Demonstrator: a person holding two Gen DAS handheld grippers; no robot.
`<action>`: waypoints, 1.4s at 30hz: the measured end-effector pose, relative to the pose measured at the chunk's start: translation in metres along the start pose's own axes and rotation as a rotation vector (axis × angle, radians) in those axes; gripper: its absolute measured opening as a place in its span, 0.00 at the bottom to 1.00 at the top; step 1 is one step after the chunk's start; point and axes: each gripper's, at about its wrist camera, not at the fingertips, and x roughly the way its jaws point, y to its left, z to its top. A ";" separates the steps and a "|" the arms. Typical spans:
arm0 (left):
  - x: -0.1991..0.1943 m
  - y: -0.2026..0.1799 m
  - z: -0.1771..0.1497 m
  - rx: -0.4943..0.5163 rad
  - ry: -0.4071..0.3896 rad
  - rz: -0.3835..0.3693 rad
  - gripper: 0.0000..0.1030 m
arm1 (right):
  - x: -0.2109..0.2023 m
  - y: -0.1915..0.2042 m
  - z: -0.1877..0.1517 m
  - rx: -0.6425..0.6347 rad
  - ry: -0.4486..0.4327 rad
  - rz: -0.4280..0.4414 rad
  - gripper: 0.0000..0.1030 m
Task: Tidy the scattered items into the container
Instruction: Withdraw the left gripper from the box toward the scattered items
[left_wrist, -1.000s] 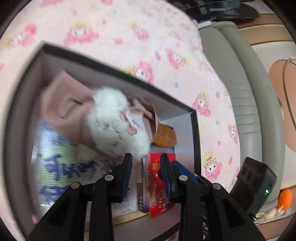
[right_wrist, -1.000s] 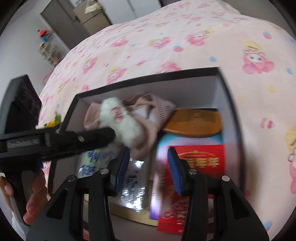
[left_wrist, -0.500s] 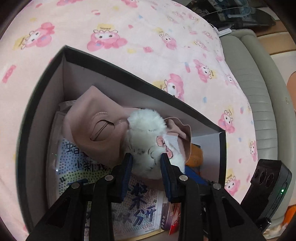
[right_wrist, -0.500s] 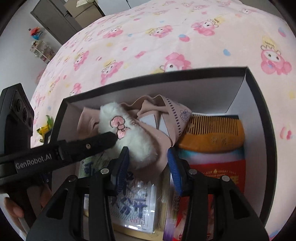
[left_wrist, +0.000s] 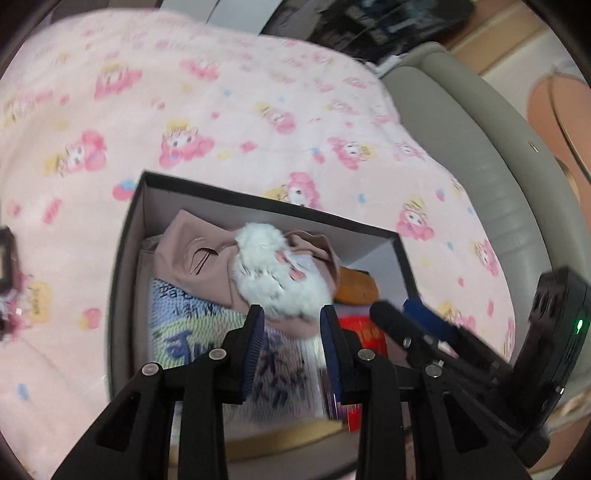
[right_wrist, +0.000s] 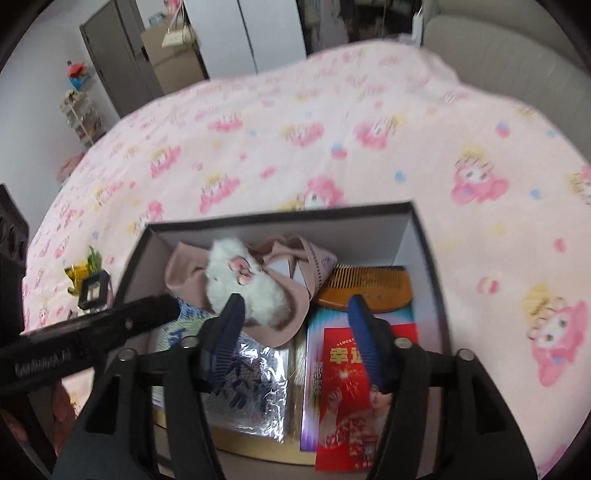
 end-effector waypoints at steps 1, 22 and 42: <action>-0.009 -0.004 -0.004 0.024 -0.016 0.013 0.26 | -0.006 0.004 -0.001 0.003 -0.007 -0.005 0.61; -0.141 -0.006 -0.101 0.199 -0.090 0.091 0.26 | -0.117 0.094 -0.084 -0.137 -0.103 0.063 0.59; -0.216 0.098 -0.129 0.025 -0.169 0.227 0.26 | -0.095 0.223 -0.104 -0.293 -0.015 0.248 0.56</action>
